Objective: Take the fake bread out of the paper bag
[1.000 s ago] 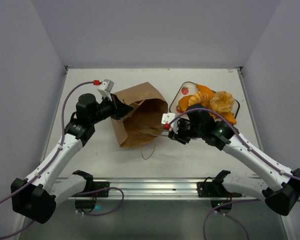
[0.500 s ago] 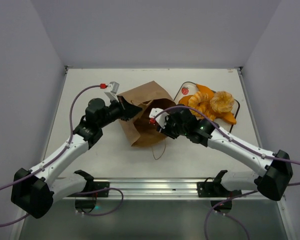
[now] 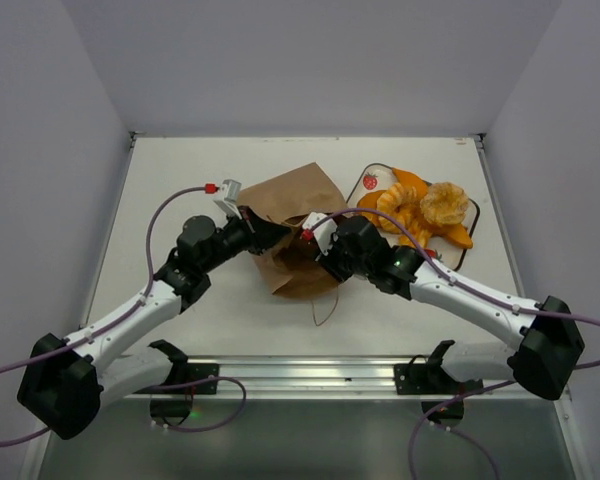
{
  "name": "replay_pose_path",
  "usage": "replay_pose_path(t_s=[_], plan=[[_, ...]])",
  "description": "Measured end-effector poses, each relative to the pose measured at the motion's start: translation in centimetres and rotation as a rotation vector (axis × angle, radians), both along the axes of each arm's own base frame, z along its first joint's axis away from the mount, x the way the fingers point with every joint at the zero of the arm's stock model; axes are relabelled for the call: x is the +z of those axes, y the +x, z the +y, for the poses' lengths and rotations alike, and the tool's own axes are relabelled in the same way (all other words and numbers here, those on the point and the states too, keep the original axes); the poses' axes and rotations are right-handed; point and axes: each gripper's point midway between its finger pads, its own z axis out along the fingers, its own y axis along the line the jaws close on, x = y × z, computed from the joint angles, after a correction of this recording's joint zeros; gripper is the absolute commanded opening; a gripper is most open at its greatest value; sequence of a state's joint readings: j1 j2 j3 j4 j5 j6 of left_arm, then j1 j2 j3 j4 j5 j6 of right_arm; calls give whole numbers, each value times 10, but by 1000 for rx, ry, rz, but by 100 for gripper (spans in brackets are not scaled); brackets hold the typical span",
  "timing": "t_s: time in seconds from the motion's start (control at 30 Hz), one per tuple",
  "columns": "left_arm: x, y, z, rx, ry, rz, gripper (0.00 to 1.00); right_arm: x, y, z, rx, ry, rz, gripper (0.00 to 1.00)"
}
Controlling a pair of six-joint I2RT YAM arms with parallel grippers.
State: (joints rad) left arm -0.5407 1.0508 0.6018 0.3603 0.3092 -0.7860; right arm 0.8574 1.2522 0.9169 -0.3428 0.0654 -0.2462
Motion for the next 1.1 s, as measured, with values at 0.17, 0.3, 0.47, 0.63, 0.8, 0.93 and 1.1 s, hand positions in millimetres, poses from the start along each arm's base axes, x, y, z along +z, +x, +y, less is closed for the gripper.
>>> replay_pose_path(t_s=[0.17, 0.3, 0.47, 0.63, 0.8, 0.93, 1.1], plan=[[1, 0, 0, 16, -8, -3, 6, -4, 1, 5, -35, 53, 13, 43], [13, 1, 4, 36, -11, -44, 6, -9, 1, 8, -60, 79, 31, 44], [27, 0, 5, 28, 1, -106, 6, -26, 5, 17, -97, 90, 84, 47], [26, -5, 4, 7, 22, -126, 6, -44, 7, 22, -124, 84, 125, 51], [23, -12, 8, 5, 22, -137, 6, -40, 14, 28, -134, 115, 104, 51], [15, -14, 9, 3, 24, -122, 6, -44, 19, 29, -148, 110, 94, 51], [11, -13, 8, 9, 14, -94, 6, -52, 23, 33, -152, 107, 93, 51]])
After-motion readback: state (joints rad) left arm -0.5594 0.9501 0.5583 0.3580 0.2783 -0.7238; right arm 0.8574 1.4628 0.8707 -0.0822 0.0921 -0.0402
